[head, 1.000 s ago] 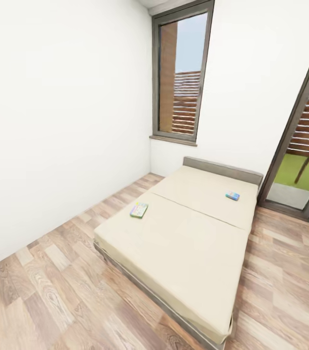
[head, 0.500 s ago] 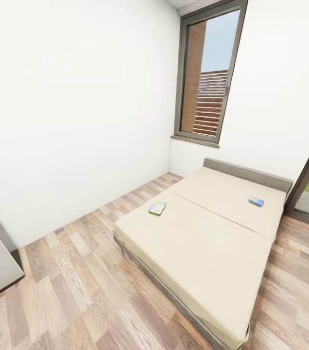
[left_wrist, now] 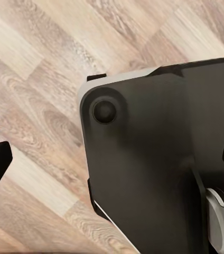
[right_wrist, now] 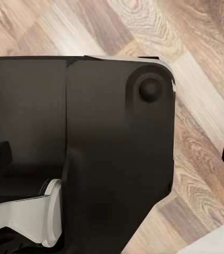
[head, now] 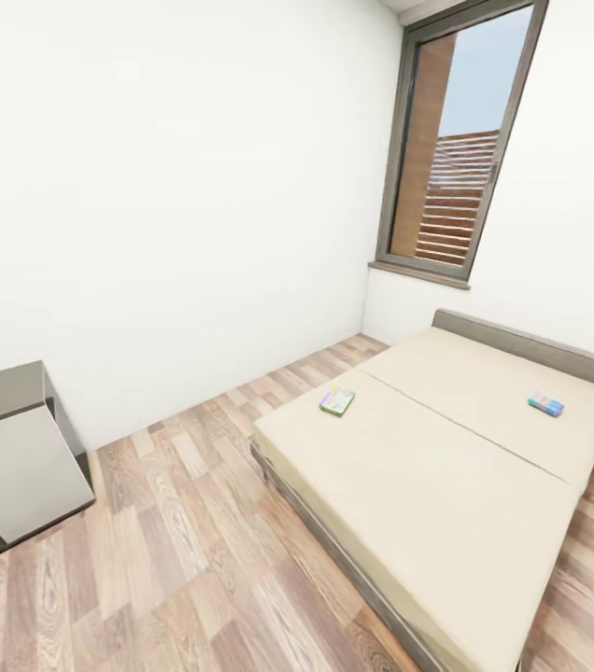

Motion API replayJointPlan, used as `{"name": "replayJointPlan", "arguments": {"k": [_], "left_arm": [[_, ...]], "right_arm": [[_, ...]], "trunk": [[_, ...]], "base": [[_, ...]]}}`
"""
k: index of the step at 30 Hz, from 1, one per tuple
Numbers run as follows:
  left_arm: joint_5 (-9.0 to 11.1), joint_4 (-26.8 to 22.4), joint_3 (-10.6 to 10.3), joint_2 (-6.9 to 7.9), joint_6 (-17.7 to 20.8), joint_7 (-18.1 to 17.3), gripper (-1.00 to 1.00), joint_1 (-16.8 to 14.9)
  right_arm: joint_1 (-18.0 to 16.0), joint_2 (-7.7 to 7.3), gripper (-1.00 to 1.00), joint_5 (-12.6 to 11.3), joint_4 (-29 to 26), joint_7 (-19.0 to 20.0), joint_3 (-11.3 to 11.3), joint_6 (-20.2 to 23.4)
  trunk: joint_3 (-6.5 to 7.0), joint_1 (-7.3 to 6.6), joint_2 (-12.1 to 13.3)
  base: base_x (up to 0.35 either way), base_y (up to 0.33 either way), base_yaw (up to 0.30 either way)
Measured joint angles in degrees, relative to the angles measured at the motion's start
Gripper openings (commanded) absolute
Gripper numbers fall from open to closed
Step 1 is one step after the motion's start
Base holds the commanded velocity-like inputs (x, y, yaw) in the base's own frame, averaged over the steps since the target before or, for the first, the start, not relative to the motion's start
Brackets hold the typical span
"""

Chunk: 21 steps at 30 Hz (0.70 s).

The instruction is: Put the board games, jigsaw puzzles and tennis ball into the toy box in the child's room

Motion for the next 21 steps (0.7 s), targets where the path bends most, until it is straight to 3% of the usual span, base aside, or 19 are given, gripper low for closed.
{"name": "replayJointPlan", "arguments": {"k": [11,21], "left_arm": [[0.0,0.0,0.0,-0.05,0.0,0.0,1.0,0.0],[0.0,0.0,0.0,-0.02,0.0,0.0,1.0,0.0]], "right_arm": [[0.0,0.0,1.0,0.0,0.0,0.0,0.0,0.0],[0.0,0.0,1.0,0.0,0.0,0.0,0.0,0.0]], "trunk": [[0.0,0.01,0.0],[0.0,0.0,0.0]], "base": [[-0.124,-0.018,0.282],[-0.023,-0.006,0.282]]}}
